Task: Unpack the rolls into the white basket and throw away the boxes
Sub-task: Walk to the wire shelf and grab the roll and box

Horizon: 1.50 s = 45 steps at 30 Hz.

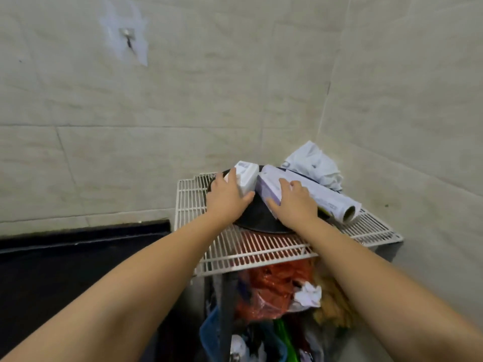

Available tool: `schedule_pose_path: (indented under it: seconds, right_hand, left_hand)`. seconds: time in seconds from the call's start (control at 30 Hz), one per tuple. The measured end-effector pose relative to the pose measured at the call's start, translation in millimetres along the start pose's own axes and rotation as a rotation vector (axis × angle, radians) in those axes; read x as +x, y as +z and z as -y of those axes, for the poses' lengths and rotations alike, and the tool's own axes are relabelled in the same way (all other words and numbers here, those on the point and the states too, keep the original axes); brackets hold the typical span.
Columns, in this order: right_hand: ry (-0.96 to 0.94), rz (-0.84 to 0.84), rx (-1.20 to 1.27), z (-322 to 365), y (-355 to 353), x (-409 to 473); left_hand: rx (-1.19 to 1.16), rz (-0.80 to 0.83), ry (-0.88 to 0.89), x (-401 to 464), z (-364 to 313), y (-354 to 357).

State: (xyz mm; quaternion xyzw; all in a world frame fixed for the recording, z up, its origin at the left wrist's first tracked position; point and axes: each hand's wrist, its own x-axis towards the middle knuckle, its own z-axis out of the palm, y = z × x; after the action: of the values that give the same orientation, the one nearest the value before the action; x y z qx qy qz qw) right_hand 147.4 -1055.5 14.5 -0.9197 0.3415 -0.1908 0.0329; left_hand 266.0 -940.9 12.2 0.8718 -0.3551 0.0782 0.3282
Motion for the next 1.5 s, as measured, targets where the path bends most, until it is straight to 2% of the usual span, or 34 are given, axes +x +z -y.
schedule_pose_path:
  seconds: [0.13, 0.3, 0.5, 0.73, 0.87, 0.93, 1.07, 1.17, 1.37, 1.5]
  right_hand:
    - [0.022, 0.117, 0.009, -13.7, 21.6, 28.7]
    - [-0.026, 0.057, 0.132, -18.4, 20.4, 39.4]
    - [-0.098, -0.026, 0.194, 0.4, 2.3, 46.1]
    - [-0.257, -0.041, 0.316, 101.0, -6.1, 25.7]
    - [-0.360, 0.037, 0.438, 189.9, 0.7, -10.6]
    - [-0.395, 0.132, 0.457, 237.1, 15.9, -36.6]
    - [-0.394, 0.407, 0.325, 307.3, 77.6, -102.4]
    - [-0.351, 0.552, 0.198, 311.9, 138.7, -153.0]
    - [-0.377, 0.650, -0.010, 268.3, 218.8, -216.4]
    - [-0.409, 0.728, -0.066, 270.3, 216.3, -213.4]
  left_hand:
    - [-0.070, -0.060, -0.128, 20.5, -0.6, 22.4]
    - [-0.093, -0.166, -0.105, 29.1, 12.8, 21.9]
    - [-0.185, -0.301, -0.091, 28.3, 21.1, -10.1]
    - [-0.210, -0.421, -0.141, -7.2, 88.7, -97.7]
    - [-0.136, -0.507, -0.232, -49.9, 158.3, -157.7]
    - [-0.067, -0.522, -0.310, -81.0, 196.3, -177.7]
    - [0.078, -0.438, -0.507, -158.4, 268.9, -175.7]
    - [0.114, -0.280, -0.657, -217.0, 306.5, -144.1]
    - [0.151, -0.065, -0.788, -297.6, 333.8, -86.9]
    - [0.393, -0.017, -0.775, -293.7, 331.4, -86.8]
